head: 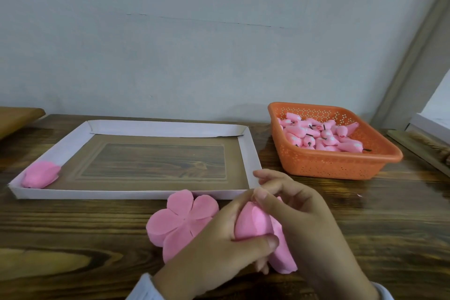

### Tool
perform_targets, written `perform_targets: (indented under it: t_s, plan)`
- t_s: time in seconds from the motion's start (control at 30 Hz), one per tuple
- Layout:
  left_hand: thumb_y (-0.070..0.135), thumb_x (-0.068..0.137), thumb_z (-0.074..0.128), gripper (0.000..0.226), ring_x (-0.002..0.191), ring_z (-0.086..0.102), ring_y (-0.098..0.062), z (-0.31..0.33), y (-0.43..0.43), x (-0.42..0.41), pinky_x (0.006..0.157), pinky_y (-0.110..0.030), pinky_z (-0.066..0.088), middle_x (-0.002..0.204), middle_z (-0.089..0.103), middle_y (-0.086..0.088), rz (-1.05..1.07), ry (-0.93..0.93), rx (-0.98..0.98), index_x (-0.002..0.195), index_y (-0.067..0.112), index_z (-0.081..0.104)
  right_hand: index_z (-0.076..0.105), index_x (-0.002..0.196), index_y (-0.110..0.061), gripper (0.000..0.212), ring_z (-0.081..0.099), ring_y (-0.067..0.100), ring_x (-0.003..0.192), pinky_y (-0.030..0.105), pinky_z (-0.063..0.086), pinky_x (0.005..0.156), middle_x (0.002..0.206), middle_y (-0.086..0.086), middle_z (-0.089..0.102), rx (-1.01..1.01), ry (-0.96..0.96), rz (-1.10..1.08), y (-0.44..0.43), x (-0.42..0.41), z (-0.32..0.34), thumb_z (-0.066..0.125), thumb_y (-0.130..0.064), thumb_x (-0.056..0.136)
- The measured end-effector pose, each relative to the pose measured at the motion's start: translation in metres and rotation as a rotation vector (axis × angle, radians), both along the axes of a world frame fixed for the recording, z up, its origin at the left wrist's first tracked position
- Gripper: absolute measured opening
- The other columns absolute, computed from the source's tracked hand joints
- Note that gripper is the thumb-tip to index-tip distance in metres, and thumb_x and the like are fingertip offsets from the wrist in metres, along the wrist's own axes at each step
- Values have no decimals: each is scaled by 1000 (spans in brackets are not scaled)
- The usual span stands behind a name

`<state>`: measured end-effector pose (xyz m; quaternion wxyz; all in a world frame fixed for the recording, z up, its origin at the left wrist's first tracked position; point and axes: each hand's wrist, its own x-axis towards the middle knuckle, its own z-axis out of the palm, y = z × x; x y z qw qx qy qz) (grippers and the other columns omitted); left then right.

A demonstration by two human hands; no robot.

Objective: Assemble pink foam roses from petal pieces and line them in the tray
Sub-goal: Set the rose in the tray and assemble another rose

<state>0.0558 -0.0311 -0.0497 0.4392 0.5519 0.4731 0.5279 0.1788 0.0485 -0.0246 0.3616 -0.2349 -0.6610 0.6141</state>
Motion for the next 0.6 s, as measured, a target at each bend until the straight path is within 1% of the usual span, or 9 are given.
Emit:
perform_targets:
  t_s: [0.03,0.1,0.17,0.3,0.4,0.43,0.5,0.57,0.6]
  plan:
    - [13,84,63,55,53,55,-13,-2,0,-2,64,-30,50,56,55,2,-20,-35,-32,131,38,47,72,64,-17,15,63,-1,102,22,44,85,95,-8,71,39,-31,12,2,1,1,81,-28,68]
    - [17,82,63,56,47,50,-11,-4,-1,-5,57,-26,47,50,48,3,-68,-90,-104,129,41,45,71,80,-22,6,64,8,89,21,49,78,90,-3,70,143,-107,45,6,3,3,76,-22,77]
    - [17,82,62,56,44,46,-10,-4,-2,-5,51,-22,43,49,43,3,-110,-121,-154,125,47,45,69,92,-31,14,62,9,87,28,50,79,97,-10,68,257,-184,39,10,6,2,69,-25,80]
    - [16,79,61,62,40,39,-11,-4,-1,-7,44,-21,35,48,42,2,-89,-149,-188,113,64,42,68,96,-37,21,59,14,78,29,48,72,101,-10,67,413,-166,-47,18,14,5,65,-29,76]
    - [16,77,65,83,36,41,-8,-4,-1,-11,41,-20,36,49,56,2,-60,-77,-210,118,73,21,69,95,-27,15,58,33,70,39,48,64,95,8,65,264,-149,221,20,16,7,68,-28,80]
    - [18,76,69,89,36,45,-7,-5,-1,-12,41,-20,38,60,66,-4,-52,-31,-210,116,76,14,68,98,-23,16,58,35,66,39,48,60,96,11,63,228,-166,302,20,16,7,69,-26,82]
    - [27,71,76,95,44,57,-12,-7,0,-13,48,-24,49,95,72,-4,-9,57,-191,114,81,10,64,101,-21,18,58,32,63,40,47,59,99,9,63,238,-217,372,19,14,4,69,-16,85]
    - [29,69,80,101,79,71,-32,-9,1,-14,70,-42,59,107,68,17,34,124,-175,124,76,9,65,101,-23,22,55,29,65,40,45,60,100,6,65,250,-233,392,20,13,2,70,-12,84]
    - [27,70,81,104,94,67,-40,-9,0,-15,80,-49,57,109,65,25,31,121,-174,129,72,9,66,101,-23,22,54,30,65,40,45,61,99,6,66,245,-227,402,21,13,0,71,-11,84]
